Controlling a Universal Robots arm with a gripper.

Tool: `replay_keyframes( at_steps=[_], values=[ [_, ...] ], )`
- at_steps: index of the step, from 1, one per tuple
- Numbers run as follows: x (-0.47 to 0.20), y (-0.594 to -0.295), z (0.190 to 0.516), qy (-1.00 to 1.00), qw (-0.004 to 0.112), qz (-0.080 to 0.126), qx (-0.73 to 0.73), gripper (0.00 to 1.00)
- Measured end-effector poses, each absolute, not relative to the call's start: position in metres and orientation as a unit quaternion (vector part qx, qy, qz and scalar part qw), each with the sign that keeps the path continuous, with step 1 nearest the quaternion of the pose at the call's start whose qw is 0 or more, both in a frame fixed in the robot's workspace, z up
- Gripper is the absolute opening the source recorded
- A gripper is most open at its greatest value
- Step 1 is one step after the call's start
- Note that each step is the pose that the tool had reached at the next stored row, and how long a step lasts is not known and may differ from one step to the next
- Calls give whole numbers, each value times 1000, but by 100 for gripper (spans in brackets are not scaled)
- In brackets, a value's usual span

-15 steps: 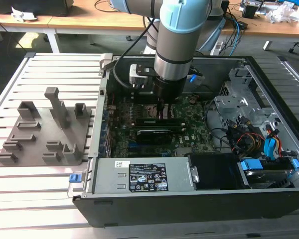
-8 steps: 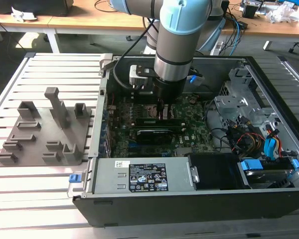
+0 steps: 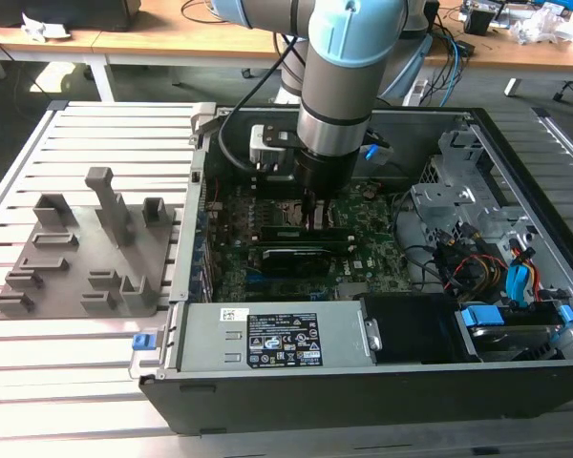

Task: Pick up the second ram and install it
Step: 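Insert the second ram into the second slot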

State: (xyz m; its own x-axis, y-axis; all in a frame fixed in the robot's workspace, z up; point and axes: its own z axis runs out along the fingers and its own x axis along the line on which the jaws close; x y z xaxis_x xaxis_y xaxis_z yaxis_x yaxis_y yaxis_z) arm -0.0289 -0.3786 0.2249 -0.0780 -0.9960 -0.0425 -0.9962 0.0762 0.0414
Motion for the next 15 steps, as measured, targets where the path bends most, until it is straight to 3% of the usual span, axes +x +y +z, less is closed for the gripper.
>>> replay_keyframes(
  at_steps=[15],
  values=[
    [-29, -379, 220, 726, 1, 29, -687, 14]
  ],
)
